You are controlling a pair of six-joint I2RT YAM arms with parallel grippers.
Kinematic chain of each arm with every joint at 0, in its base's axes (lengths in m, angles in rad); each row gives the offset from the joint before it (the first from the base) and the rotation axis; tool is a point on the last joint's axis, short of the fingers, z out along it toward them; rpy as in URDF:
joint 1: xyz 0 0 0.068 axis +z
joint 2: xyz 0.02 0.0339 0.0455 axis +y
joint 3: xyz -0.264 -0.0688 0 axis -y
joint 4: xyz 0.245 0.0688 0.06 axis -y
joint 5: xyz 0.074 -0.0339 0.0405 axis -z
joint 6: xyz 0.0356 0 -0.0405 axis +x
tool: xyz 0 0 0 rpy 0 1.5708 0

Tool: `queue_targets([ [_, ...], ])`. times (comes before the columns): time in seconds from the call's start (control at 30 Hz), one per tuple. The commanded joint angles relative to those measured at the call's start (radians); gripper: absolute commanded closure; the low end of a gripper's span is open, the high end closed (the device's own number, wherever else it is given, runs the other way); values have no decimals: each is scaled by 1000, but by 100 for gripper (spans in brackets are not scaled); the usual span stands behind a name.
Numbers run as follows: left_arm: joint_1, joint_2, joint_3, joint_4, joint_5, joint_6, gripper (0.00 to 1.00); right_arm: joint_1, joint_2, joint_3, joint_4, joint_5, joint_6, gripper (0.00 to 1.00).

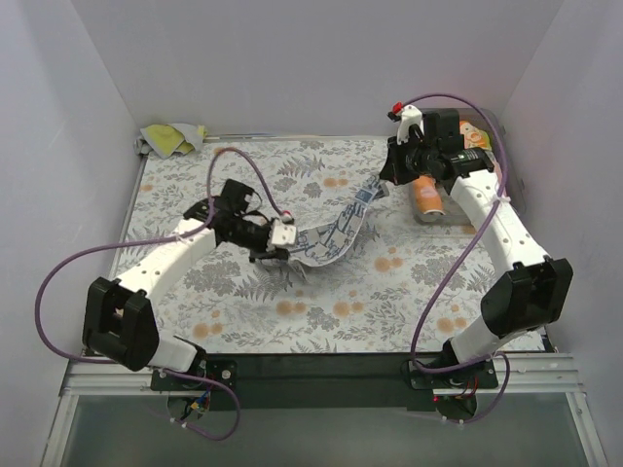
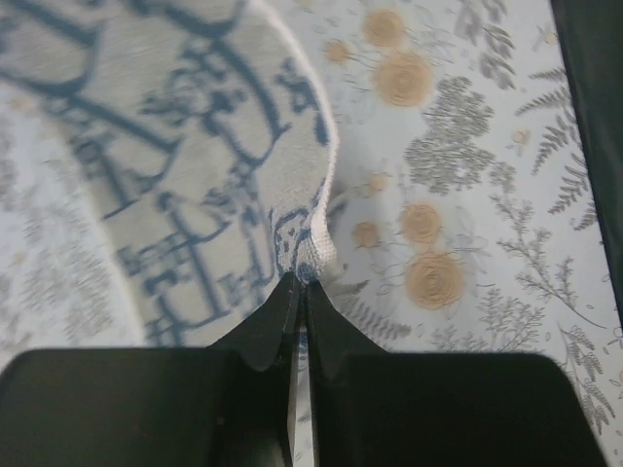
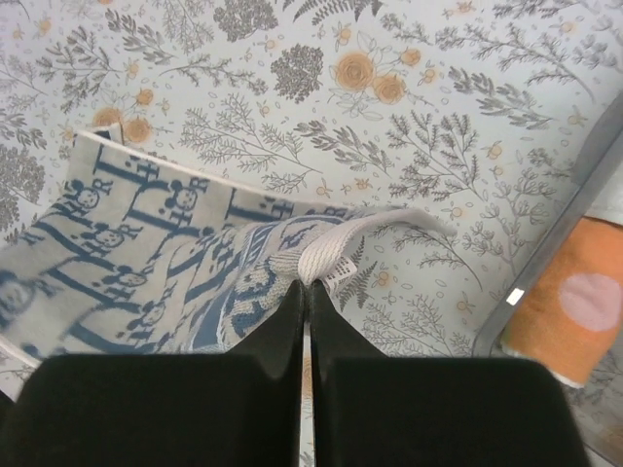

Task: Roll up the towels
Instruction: Flatten the towel

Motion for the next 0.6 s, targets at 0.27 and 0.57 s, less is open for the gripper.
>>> queue_targets([
  [0.27, 401, 557, 395, -154, 214, -180, 83, -3, 132, -26, 85, 33, 2, 99],
  [0.57, 419, 455, 385, 73, 53, -362, 45, 0, 292, 69, 96, 53, 16, 99],
])
